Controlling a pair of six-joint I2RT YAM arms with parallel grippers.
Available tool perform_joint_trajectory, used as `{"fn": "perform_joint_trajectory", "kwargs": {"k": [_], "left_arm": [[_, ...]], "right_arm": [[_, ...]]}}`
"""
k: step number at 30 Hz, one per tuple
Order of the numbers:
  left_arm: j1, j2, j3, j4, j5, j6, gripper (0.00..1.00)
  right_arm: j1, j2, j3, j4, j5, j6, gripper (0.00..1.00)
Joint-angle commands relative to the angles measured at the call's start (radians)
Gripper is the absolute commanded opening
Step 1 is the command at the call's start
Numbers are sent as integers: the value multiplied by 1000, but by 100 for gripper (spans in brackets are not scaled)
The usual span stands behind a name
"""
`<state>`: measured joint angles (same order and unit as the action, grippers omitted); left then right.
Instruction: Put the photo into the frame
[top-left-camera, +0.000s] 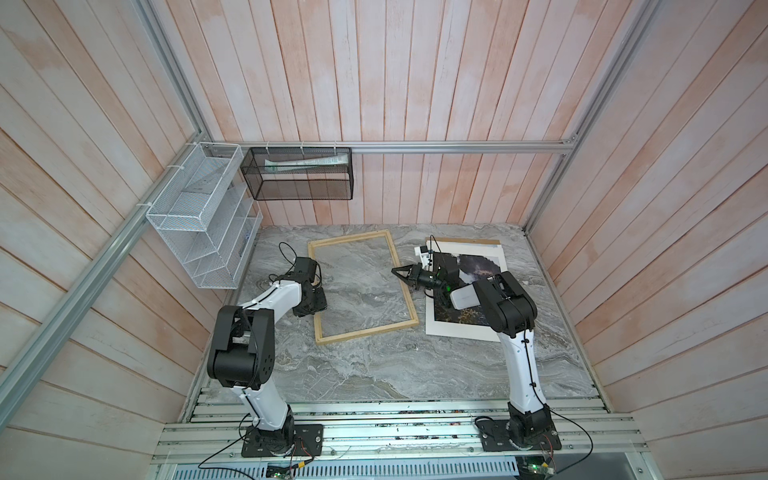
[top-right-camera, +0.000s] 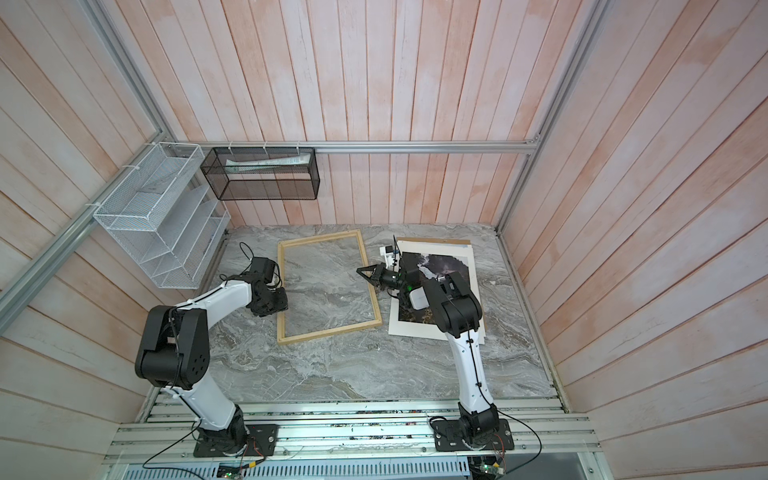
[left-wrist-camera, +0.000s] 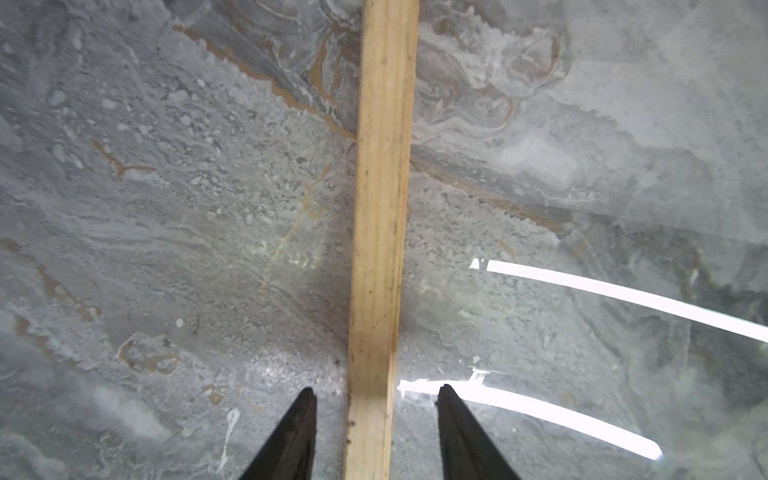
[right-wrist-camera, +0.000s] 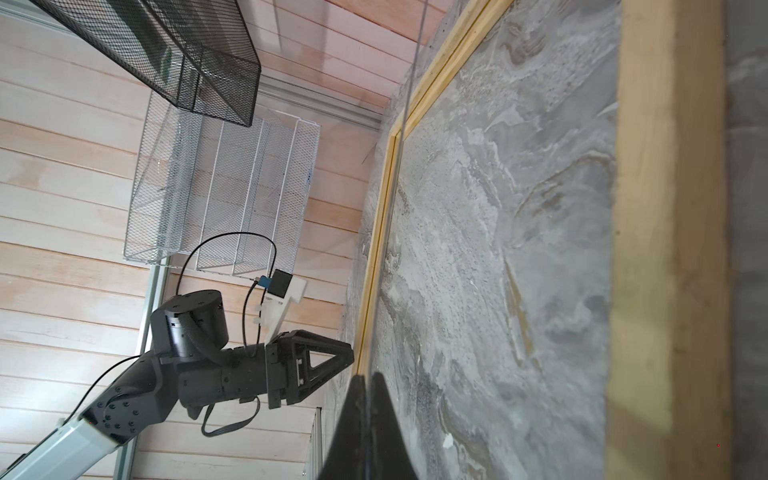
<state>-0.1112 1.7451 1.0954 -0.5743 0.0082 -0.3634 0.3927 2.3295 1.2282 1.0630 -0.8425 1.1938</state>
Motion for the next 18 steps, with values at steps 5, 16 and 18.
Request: {"fn": "perform_joint_trajectory", "kwargs": {"k": [5,16,18], "left_arm": [[6,-10,-16,28,35,-5,47],[8,-13,-19,32,42,-1,45],[8,-13,-20,32,42,-1,45]], "right_arm": [[11,-76,-10,-64,19,-102,13],[17,-114,1,-222,69,-212,37],[18,-122,4,-252,80,-232,40]]}}
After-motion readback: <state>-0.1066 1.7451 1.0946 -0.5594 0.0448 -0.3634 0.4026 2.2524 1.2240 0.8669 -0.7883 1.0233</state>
